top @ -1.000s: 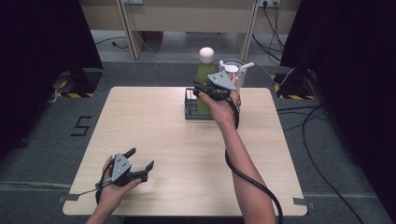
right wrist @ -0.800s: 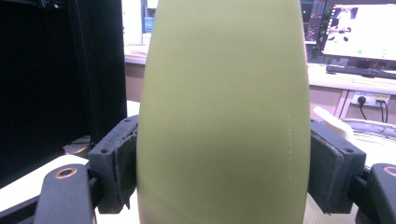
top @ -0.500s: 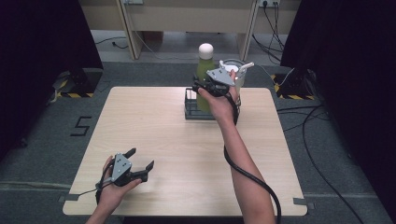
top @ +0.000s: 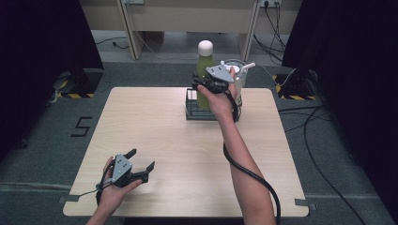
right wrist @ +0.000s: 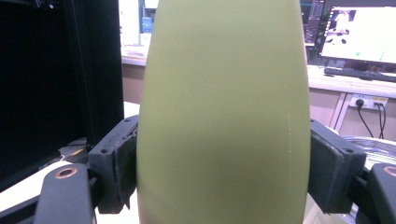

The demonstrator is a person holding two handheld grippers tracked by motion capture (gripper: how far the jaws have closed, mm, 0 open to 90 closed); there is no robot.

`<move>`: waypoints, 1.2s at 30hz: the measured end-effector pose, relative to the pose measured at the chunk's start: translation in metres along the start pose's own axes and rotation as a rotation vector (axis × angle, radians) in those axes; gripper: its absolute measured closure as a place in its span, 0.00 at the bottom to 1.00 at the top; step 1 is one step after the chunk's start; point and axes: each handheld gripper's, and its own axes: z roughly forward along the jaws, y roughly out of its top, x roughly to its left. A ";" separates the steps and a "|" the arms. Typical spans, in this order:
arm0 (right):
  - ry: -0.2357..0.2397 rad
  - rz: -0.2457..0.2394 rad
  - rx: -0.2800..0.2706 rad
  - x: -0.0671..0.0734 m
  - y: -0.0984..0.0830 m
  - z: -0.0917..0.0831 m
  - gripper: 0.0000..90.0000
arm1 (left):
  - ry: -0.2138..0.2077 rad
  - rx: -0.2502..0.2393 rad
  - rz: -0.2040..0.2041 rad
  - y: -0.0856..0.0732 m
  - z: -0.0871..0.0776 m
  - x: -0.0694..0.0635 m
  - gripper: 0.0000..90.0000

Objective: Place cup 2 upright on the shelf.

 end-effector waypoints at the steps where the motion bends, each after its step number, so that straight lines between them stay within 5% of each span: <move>1: -0.004 0.001 0.000 -0.001 0.000 0.002 0.26 | 0.000 0.000 0.000 0.000 0.000 0.000 0.15; 36: -0.039 0.000 0.024 -0.010 0.000 0.024 0.26 | -0.001 0.000 -0.001 0.000 0.000 0.000 0.15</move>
